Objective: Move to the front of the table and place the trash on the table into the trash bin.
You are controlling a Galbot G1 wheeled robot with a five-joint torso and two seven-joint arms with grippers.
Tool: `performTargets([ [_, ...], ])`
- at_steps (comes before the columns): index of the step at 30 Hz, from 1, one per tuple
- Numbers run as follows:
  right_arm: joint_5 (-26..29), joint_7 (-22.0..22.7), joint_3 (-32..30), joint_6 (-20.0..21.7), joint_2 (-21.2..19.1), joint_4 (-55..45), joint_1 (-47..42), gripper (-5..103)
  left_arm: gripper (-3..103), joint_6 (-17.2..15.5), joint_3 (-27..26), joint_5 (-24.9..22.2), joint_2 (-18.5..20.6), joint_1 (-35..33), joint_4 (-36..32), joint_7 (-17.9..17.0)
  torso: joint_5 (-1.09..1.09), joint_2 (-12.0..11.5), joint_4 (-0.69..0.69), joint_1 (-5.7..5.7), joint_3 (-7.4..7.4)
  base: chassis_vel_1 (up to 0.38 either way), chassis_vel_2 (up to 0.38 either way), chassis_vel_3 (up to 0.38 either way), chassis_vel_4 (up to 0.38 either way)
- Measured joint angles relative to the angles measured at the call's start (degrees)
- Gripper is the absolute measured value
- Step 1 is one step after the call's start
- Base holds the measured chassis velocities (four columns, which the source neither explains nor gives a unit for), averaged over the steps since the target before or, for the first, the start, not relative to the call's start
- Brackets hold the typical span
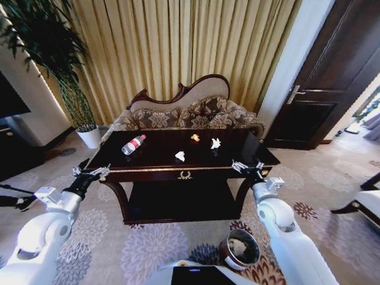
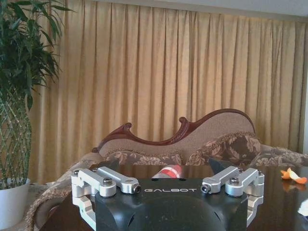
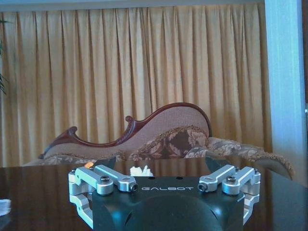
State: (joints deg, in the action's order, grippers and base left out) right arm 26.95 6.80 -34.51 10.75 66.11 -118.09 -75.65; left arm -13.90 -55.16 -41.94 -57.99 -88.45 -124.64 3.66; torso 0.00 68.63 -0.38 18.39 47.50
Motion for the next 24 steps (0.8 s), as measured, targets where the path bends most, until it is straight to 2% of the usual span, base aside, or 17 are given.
performTargets([
  [1, -2.3, 0.0, 0.1, -0.9, 0.1, 0.4, 0.0, 100, 100, 0.0, 0.0, 0.0, -0.2, -0.1, 0.0, 0.0, 0.0, 0.0, 0.0, 0.01, 0.0, -0.071, 0.099, 0.105, -0.068],
  [3, -3.4, 0.0, 0.3, -1.2, 0.1, 0.4, 0.0, 100, 100, 0.0, -0.1, 0.0, -0.5, -0.3, -0.3, 0.0, 0.0, 0.0, -0.01, 0.02, 0.01, -0.056, 0.051, 0.055, -0.045],
  [9, -1.1, 0.0, 1.6, 1.5, -1.2, -0.9, 2.5, 100, 100, -0.5, -0.7, 0.0, -1.2, -0.4, -1.6, -0.9, -0.01, 0.0, -0.01, -0.01, -0.01, -0.007, 0.009, 0.009, -0.004],
  [12, 2.7, 0.0, 4.0, 5.3, -3.6, -0.7, 6.7, 100, 100, -1.8, -1.5, -0.3, -1.1, -0.3, -3.1, -2.2, -0.01, 0.0, 0.01, -0.04, -0.02, 0.0, 0.0, 0.0, 0.0],
  [17, 6.9, 0.0, 6.4, 8.6, -6.4, 0.5, 11.8, 100, 100, -3.7, -2.2, -0.5, -1.1, -0.5, -5.4, -3.8, 0.01, 0.0, 0.0, -0.02, -0.01, 0.0, 0.0, 0.0, 0.0],
  [21, 12.2, 0.0, 9.9, 14.2, -8.7, 3.0, 19.4, 100, 100, -5.0, -1.6, 0.5, -3.2, -1.2, -7.7, -5.3, 0.01, 0.0, 0.0, -0.01, -0.01, 0.0, 0.0, 0.0, 0.0],
  [24, 13.4, 0.0, 12.1, 15.7, -9.1, 5.2, 22.6, 100, 100, -5.2, -1.1, 1.3, -4.4, -1.6, -8.3, -5.6, 0.01, 0.0, 0.0, -0.01, -0.01, 0.0, 0.0, 0.0, 0.0],
])
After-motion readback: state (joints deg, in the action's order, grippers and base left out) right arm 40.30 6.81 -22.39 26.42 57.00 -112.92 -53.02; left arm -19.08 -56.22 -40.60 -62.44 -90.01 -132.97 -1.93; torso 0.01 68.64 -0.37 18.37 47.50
